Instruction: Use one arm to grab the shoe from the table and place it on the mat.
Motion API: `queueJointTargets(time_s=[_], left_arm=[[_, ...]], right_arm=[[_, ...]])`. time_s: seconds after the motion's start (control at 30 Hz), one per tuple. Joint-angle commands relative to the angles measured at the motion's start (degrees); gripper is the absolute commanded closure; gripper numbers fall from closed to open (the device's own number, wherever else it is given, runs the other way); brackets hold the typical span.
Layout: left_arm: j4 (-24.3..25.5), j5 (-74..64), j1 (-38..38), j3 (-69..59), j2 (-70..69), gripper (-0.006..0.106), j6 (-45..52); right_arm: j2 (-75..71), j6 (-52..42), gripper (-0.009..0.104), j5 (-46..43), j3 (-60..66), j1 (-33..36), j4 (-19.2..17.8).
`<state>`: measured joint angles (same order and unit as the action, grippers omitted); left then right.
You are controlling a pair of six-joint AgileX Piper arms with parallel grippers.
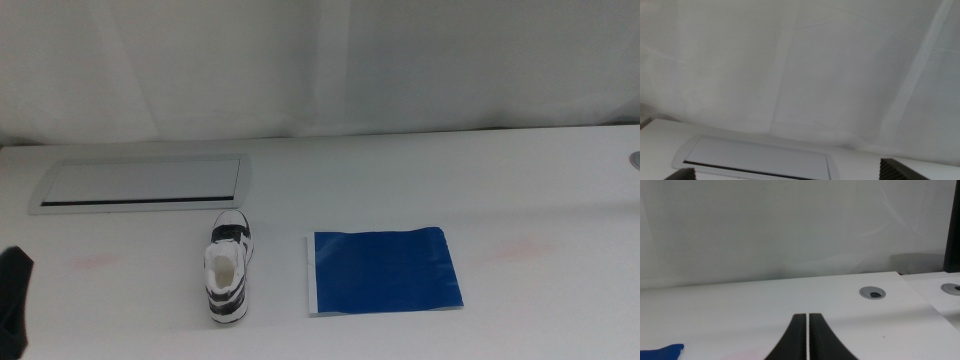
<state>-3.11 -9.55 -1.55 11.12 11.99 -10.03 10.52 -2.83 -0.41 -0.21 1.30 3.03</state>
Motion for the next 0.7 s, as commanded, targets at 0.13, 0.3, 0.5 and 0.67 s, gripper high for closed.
queueJointTargets(time_s=[0.13, 0.3, 0.5, 0.67], left_arm=[[-6.44, -18.95, -0.2, 13.19, 6.53, 0.009, 1.22], [-20.94, -21.08, -0.2, 18.9, 15.36, 0.009, 15.16], [-30.46, -23.46, -0.2, 25.3, 28.02, 0.009, 24.91], [-30.2, -25.9, 1.21, 31.98, 37.98, 0.009, 25.6]], right_arm=[[-0.34, -0.16, 0.097, -0.45, 2.19, -0.23, -0.23], [-0.34, -0.16, 0.097, -0.45, 2.19, -0.23, -0.23], [-0.34, -0.16, 0.097, -0.45, 2.19, -0.23, -0.23], [-0.34, -0.16, 0.097, -0.45, 2.19, -0.23, -0.23]])
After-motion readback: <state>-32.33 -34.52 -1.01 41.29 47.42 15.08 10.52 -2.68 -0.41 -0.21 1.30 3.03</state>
